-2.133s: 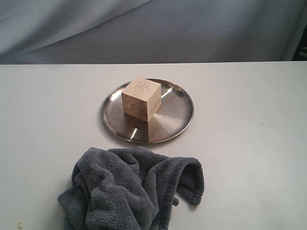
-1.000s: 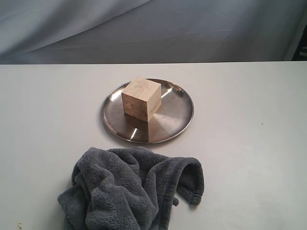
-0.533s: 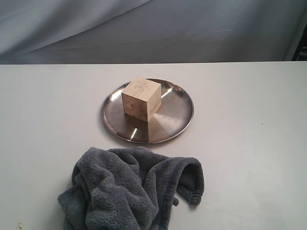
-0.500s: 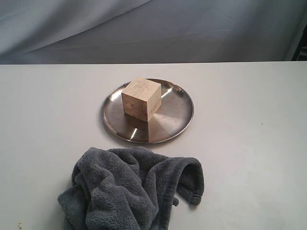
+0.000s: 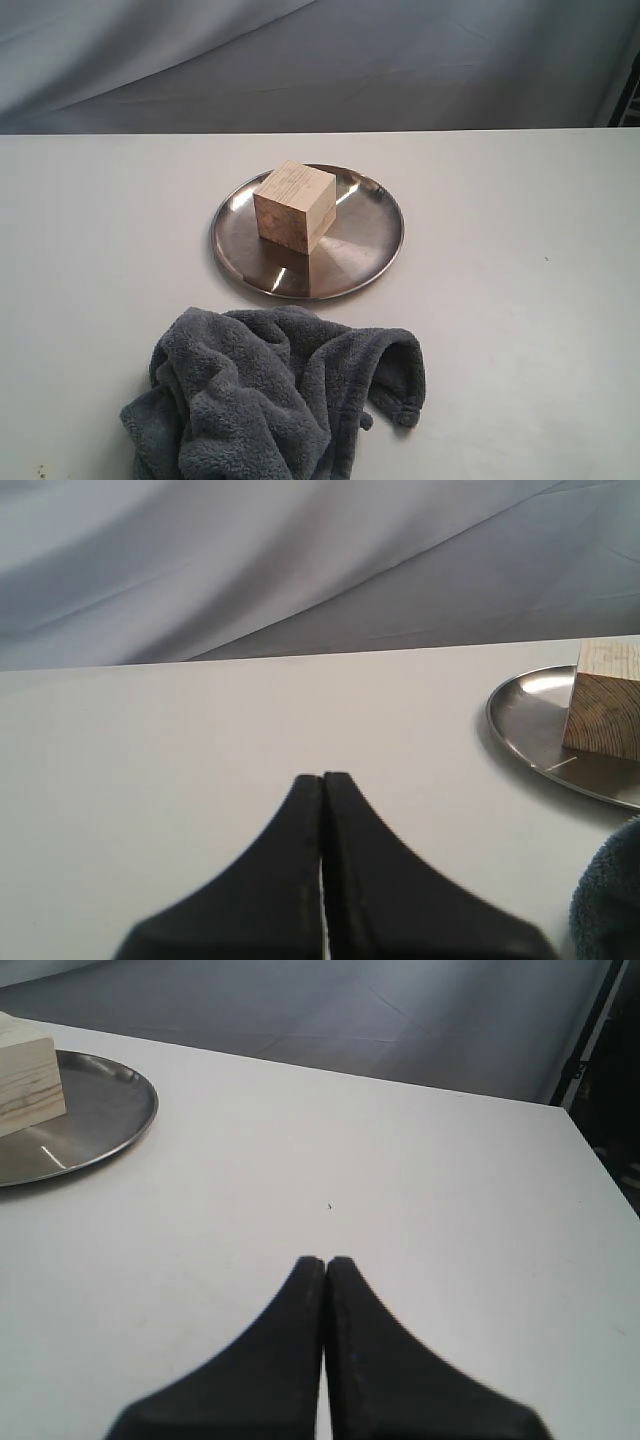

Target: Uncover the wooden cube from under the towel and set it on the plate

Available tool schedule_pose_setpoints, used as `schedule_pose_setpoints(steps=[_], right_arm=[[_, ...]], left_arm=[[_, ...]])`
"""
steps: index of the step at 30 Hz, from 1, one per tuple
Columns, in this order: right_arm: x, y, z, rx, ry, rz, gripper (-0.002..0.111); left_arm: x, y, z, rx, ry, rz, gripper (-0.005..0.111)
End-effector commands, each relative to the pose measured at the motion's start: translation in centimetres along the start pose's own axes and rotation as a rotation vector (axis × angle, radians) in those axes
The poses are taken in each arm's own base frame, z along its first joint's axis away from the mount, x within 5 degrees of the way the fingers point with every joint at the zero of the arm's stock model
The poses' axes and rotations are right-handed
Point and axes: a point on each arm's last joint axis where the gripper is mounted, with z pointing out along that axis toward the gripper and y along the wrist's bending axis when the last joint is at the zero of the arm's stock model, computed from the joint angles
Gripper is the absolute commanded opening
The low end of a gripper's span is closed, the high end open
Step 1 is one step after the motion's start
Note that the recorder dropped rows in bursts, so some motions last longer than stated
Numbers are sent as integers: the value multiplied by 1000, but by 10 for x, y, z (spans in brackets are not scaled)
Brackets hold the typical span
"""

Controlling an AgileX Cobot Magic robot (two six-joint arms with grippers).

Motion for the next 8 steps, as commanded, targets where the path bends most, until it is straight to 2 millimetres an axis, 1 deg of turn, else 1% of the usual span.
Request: schedule_pose_setpoints(steps=[1,8], right_arm=[[1,0,0,-1,-6,2,0],[1,0,0,-1,-6,2,0]], left_arm=[[2,-1,0,7,3,-12,0],[2,-1,0,7,3,-12,0]])
